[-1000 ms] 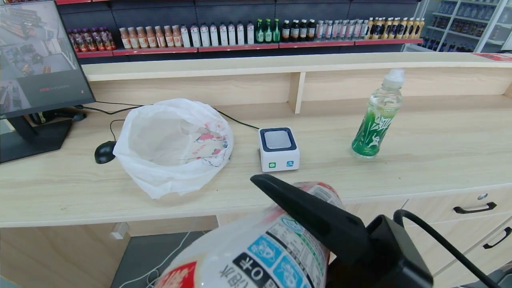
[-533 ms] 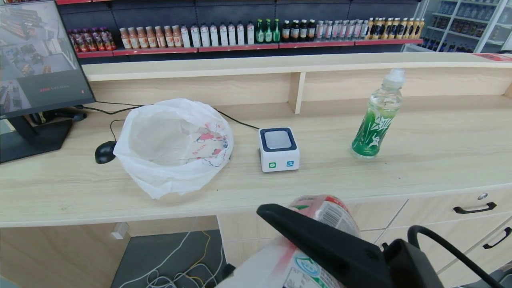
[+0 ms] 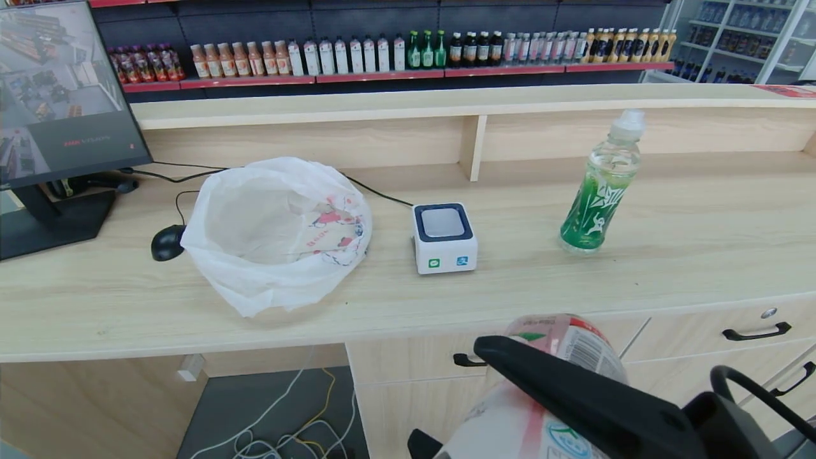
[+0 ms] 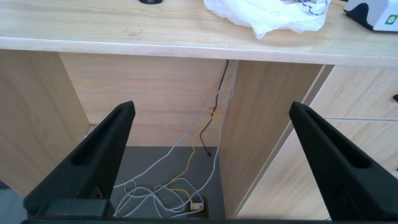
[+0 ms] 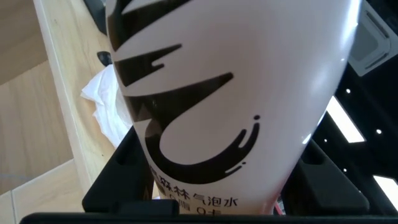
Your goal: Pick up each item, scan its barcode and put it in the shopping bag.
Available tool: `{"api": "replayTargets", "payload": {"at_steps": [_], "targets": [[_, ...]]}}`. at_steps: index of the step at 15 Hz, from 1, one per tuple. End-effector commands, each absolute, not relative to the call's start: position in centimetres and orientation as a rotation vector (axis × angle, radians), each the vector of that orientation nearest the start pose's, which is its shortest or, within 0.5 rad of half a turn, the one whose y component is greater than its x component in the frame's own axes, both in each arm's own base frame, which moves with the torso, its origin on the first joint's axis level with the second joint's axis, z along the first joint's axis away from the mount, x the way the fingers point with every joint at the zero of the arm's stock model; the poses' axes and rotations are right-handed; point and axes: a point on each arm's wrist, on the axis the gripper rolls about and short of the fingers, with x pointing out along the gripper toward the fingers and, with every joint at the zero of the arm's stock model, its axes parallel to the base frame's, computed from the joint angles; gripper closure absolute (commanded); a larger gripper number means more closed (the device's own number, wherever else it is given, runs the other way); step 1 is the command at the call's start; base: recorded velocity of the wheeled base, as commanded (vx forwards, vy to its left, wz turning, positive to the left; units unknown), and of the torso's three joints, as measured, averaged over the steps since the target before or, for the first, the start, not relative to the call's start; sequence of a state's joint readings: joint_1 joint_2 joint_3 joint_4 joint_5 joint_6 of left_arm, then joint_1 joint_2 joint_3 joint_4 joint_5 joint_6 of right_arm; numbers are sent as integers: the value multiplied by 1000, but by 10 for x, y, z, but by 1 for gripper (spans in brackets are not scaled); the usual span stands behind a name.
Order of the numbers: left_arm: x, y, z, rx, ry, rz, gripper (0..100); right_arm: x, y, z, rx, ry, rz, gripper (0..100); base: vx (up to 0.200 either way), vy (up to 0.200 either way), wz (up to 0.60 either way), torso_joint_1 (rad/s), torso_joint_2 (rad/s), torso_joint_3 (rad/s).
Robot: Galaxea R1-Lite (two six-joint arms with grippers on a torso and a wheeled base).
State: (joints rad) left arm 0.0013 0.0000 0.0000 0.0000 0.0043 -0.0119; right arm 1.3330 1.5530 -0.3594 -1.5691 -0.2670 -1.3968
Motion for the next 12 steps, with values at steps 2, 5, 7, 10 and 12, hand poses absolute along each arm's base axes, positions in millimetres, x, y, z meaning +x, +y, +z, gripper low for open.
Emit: {"api": "replayTargets", "payload": {"at_steps": [2, 5, 7, 10, 12], "targets": [[-23, 0, 75, -12, 0, 6, 0, 60, 219, 211, -949, -942, 632, 100, 0, 0, 0, 0, 0, 0], [-23, 0, 75, -12, 0, 6, 0, 61, 228, 202, -973, -927, 657, 100, 0, 0, 0, 0, 0, 0], [-23, 0, 75, -12, 0, 6, 0, 63, 236, 200, -978, -922, 663, 100, 0, 0, 0, 0, 0, 0], [-23, 0, 75, -12, 0, 6, 0, 63, 239, 201, -973, -922, 662, 100, 0, 0, 0, 0, 0, 0], [-23, 0, 75, -12, 0, 6, 0, 64, 239, 202, -969, -921, 657, 100, 0, 0, 0, 0, 0, 0]]}}
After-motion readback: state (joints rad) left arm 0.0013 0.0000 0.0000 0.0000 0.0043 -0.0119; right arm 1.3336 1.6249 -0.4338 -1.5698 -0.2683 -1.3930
